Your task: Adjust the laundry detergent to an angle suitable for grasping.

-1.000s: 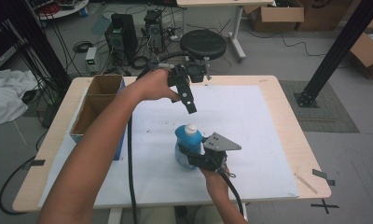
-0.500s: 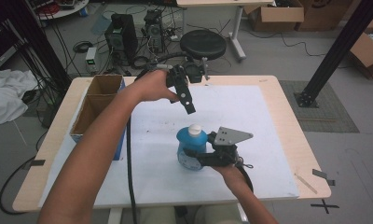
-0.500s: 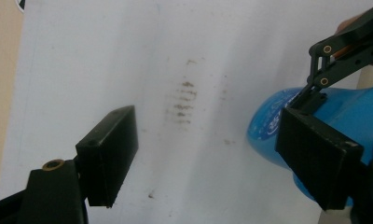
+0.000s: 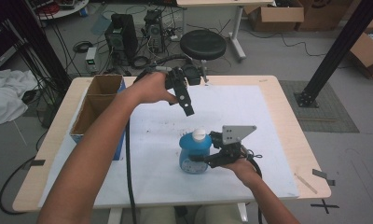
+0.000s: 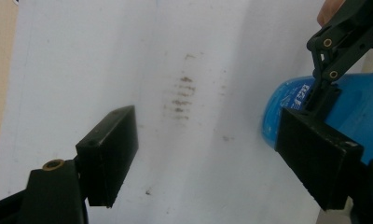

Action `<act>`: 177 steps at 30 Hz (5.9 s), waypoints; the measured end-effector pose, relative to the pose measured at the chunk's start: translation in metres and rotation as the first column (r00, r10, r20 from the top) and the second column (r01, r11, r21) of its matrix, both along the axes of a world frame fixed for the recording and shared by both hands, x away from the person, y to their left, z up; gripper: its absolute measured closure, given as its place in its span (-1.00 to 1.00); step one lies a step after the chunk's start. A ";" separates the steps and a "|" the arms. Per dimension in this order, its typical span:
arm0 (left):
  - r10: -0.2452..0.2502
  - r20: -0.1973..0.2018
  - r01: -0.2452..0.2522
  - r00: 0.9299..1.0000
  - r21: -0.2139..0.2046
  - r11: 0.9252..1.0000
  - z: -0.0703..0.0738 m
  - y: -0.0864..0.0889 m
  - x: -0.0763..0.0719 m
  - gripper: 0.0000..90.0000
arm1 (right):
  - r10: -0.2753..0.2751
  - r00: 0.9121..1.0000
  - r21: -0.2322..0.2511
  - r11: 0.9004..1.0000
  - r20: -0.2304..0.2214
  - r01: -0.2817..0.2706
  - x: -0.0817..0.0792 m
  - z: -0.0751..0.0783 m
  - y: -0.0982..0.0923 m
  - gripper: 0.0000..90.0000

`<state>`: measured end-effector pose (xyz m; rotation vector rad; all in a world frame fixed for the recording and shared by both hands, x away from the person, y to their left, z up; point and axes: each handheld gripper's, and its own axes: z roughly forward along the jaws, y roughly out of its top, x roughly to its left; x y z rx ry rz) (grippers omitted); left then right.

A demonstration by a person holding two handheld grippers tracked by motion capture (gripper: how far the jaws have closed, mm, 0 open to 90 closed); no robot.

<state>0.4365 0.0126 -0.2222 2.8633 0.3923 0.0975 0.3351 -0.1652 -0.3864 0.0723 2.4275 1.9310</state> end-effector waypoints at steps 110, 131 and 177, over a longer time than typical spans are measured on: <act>0.020 -0.014 -0.020 1.000 0.010 1.000 -0.006 0.005 0.001 -0.51 | -0.057 0.995 -0.058 0.997 -0.083 0.052 -0.001 -0.010 -0.042 -0.67; 0.033 -0.017 -0.032 0.999 0.007 0.999 -0.009 0.005 -0.002 -0.51 | -0.260 0.962 -0.458 0.868 -0.086 0.193 0.036 0.057 -0.133 -0.63; -0.071 -0.027 0.074 0.997 0.139 0.988 -0.016 -0.015 -0.003 -0.51 | -0.341 0.940 -0.772 0.590 0.029 0.238 0.098 0.092 -0.145 -0.60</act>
